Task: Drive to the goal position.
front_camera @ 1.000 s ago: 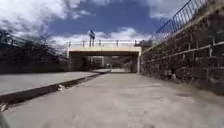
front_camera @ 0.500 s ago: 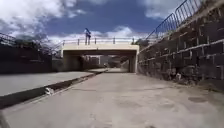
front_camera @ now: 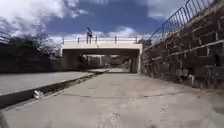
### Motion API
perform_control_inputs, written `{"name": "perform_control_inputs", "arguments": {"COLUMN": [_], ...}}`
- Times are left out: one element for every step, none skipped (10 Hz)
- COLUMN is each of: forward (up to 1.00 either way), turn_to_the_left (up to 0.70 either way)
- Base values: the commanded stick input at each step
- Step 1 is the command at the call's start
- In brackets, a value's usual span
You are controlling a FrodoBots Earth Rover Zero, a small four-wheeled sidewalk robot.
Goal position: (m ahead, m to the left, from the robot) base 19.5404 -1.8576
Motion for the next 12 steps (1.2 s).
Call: {"name": "perform_control_inputs", "arguments": {"forward": [1.0,1.0,1.0,1.0,1.0,1.0,1.0,1.0,1.0,1.0,1.0,1.0], "turn_to_the_left": [0.0,0.0,0.0,0.0,0.0,0.0,0.0,-0.19,-0.09,0.0,0.0,0.0]}}
